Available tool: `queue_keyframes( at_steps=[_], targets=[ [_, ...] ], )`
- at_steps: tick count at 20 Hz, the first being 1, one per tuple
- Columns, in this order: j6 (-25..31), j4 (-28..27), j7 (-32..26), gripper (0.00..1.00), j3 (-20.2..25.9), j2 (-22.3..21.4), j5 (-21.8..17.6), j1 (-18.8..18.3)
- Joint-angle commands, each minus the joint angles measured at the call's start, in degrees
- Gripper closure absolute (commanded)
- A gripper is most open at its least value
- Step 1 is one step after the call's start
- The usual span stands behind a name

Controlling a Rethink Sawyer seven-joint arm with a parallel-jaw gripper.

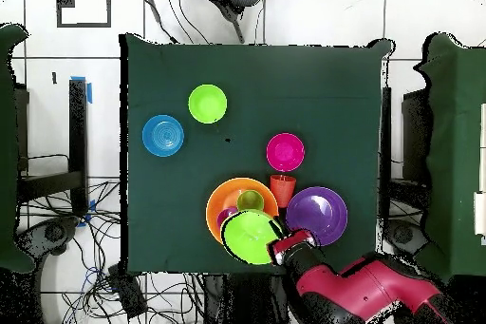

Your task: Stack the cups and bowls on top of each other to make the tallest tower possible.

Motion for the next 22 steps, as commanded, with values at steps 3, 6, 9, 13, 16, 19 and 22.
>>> queue_keyframes(
  at_steps=[3,6,9,13,16,19,22],
  targets=[
    [-1.7,-4.3,3.1,1.0,-2.6,5.7,-2.8,4.0],
    [-2.5,-4.5,3.2,1.0,-3.1,5.8,-2.8,4.0],
    [-4.4,-4.7,2.9,1.0,-4.5,5.0,-3.2,4.8],
    [-3.7,-5.2,1.9,1.0,-4.2,4.6,-4.4,4.6],
    [-3.2,-5.7,1.5,1.0,-3.6,5.1,-5.3,4.0],
    [-4.2,-6.2,1.1,1.0,-3.6,5.0,-6.4,3.8],
    [-5.2,-6.6,0.7,1.0,-3.7,4.7,-7.3,3.6]
  ],
)
